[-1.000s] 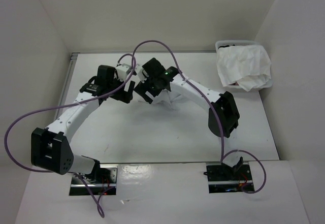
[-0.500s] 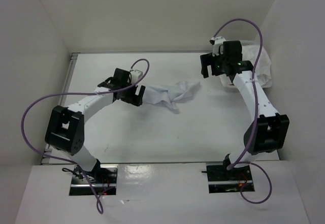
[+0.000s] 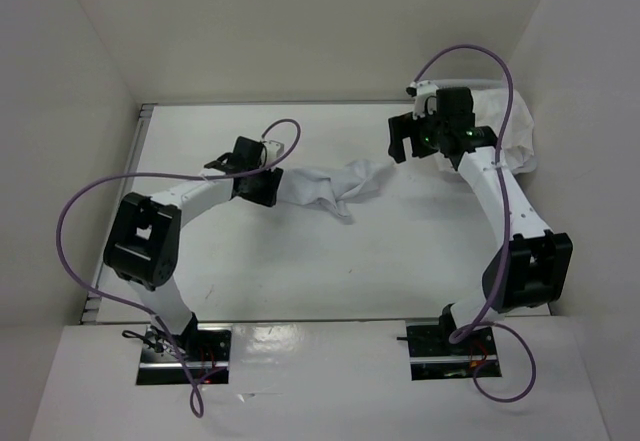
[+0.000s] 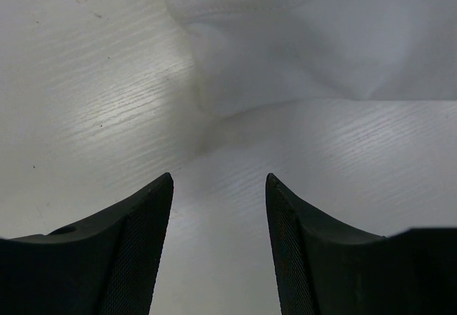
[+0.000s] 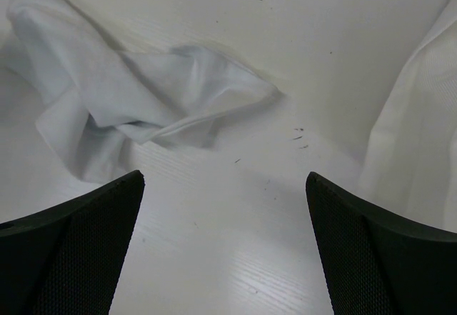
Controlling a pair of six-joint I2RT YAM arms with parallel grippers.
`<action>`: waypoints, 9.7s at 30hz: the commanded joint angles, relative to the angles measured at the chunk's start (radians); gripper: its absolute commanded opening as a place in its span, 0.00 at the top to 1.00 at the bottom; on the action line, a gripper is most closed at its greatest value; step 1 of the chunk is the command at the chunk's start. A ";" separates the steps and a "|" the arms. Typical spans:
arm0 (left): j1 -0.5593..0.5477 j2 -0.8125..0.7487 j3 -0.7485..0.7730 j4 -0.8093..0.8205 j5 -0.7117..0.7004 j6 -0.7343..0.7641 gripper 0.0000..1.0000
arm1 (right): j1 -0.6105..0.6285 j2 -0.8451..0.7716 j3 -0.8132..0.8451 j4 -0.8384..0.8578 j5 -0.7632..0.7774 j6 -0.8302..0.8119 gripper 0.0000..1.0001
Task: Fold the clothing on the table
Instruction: Flatten the skirt out
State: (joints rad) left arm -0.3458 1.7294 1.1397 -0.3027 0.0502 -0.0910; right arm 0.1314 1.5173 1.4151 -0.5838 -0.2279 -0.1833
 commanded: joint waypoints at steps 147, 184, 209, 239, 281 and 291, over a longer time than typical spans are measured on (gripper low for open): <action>0.186 -0.741 0.342 -0.105 -0.113 0.059 0.88 | 0.238 -0.587 0.021 0.125 0.378 -0.159 1.00; 0.137 -0.532 0.110 -0.190 0.194 0.066 0.35 | 0.350 -0.212 0.062 0.029 0.156 -0.090 1.00; -0.050 -0.286 -0.063 0.241 0.407 0.085 0.19 | 0.490 -0.111 0.281 0.001 0.269 -0.110 1.00; -0.064 -0.327 -0.133 0.491 0.278 0.283 0.22 | 0.451 -0.141 0.311 -0.063 -0.025 -0.042 1.00; 0.041 -0.522 -0.009 0.125 0.338 0.286 1.00 | 0.363 -0.288 0.274 -0.036 0.084 -0.071 1.00; 0.041 -0.577 0.170 0.047 0.264 0.221 1.00 | 0.363 -0.299 0.285 -0.088 0.053 -0.080 1.00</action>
State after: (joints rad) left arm -0.3153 1.1801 1.2259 -0.2195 0.3622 0.1528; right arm 0.5037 1.2346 1.6836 -0.6823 -0.1757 -0.2455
